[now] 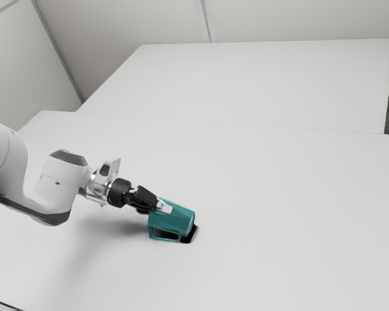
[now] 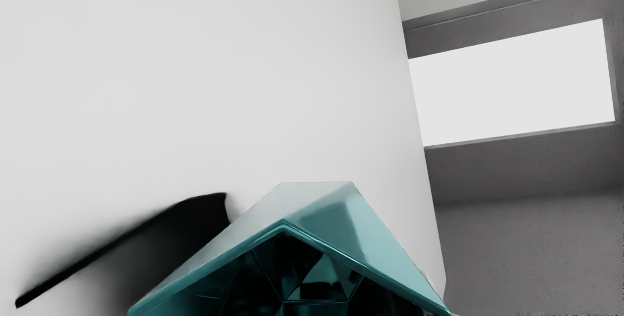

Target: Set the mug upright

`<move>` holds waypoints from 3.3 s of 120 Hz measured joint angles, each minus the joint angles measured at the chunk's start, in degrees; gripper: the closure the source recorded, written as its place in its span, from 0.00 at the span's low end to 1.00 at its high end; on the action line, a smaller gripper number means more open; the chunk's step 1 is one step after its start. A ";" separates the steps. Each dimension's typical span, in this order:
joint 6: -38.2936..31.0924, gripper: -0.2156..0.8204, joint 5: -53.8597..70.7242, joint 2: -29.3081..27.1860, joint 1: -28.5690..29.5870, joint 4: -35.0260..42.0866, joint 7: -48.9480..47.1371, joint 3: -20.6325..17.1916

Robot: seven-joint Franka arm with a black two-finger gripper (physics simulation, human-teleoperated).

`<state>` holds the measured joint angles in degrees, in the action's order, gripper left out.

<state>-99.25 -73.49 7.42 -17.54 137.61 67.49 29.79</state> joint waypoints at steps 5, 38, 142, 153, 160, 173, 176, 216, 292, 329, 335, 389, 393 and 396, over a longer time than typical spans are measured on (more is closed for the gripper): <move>0.14 0.96 -0.08 -0.27 -0.17 -0.02 0.04 0.00; -0.24 0.97 -0.53 -5.70 -1.72 -0.08 -0.41 0.16; -18.99 0.97 42.96 -9.00 3.16 -19.07 -30.39 -15.31; -19.29 0.97 48.23 -7.67 4.21 -20.36 -34.16 -17.11; -19.49 0.97 51.05 -7.33 4.60 -20.66 -36.36 -17.97; -19.88 0.97 55.90 -6.94 5.25 -20.91 -40.11 -19.51; -19.98 0.97 56.80 -6.76 5.21 -20.92 -40.90 -19.65; -21.07 0.97 64.94 -4.89 5.65 -20.86 -49.14 -19.87; -23.95 0.97 70.51 -2.93 6.58 -20.44 -58.00 -19.35; -26.63 0.97 70.58 -0.09 6.61 -20.52 -60.12 -19.42; -27.13 0.97 70.58 0.39 6.62 -20.55 -60.38 -19.42; -30.19 0.96 70.05 3.11 6.67 -20.66 -61.93 -19.42; -30.37 0.93 69.98 3.16 6.65 -20.61 -61.98 -19.42; -30.52 0.91 69.92 3.18 6.64 -20.57 -61.99 -19.42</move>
<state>-129.77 -3.58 10.61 -10.90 117.03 5.49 10.37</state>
